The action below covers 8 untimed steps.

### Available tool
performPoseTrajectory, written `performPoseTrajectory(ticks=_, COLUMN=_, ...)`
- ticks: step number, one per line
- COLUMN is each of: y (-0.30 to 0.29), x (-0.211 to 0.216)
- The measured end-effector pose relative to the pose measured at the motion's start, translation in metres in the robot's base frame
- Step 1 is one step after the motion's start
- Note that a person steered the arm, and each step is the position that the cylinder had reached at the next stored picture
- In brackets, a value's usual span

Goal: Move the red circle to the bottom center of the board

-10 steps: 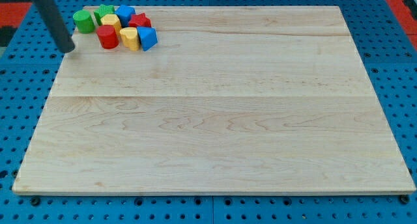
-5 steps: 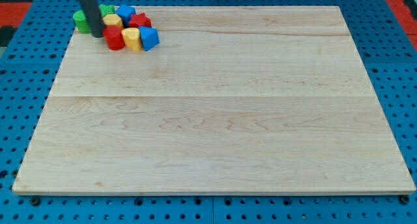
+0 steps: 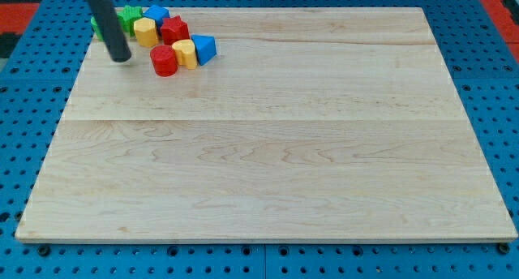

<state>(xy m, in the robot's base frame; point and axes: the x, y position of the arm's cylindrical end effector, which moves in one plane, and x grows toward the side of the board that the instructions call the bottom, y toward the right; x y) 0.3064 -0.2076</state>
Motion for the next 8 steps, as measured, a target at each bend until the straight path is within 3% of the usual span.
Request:
performPoseTrajectory(ticks=1, y=0.045, x=-0.013)
performPoseTrajectory(ticks=3, y=0.125, x=0.076)
performPoseTrajectory(ticks=4, y=0.116, x=0.096)
performPoseTrajectory(ticks=6, y=0.085, x=0.051)
performPoseTrajectory(ticks=7, y=0.027, x=0.045)
performPoseTrajectory(ticks=8, y=-0.013, x=0.071)
